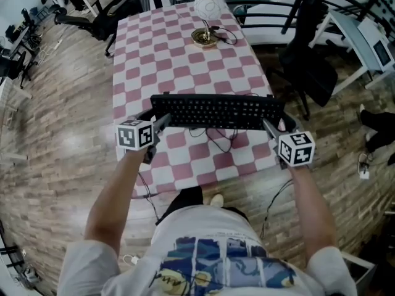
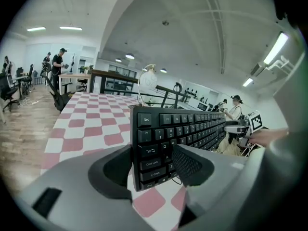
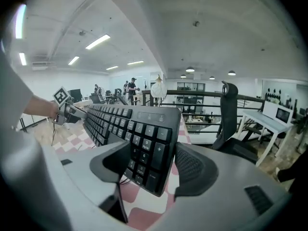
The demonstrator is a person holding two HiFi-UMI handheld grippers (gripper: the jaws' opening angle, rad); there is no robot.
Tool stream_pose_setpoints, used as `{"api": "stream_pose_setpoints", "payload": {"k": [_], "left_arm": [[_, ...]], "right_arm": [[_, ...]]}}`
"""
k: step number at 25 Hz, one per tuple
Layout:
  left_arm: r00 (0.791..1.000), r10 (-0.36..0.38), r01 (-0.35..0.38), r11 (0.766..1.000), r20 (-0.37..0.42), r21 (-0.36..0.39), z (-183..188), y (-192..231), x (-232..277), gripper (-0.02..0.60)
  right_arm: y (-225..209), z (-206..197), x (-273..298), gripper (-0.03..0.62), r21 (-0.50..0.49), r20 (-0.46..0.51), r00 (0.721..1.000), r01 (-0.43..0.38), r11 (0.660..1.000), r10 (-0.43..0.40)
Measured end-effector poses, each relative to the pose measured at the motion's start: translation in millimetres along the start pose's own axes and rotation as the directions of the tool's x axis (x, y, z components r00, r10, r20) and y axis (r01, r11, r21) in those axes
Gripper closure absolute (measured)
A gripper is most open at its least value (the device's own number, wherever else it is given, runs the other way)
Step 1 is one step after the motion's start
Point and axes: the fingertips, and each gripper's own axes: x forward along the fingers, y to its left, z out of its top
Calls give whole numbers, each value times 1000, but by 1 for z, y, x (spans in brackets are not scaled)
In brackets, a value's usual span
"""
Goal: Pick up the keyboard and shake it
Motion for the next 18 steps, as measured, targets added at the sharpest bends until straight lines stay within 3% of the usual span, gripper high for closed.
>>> {"api": "stream_pose_setpoints", "payload": {"k": [10, 18], "left_arm": [[988, 11, -21, 998, 153, 60, 39, -30, -51, 325], [959, 7, -43, 992, 282, 120, 78, -52, -93, 325]], "right_arm": [[10, 58, -53, 308, -113, 157, 987, 41, 993, -23], [20, 108, -97, 307, -197, 303, 952, 100, 975, -37]]}}
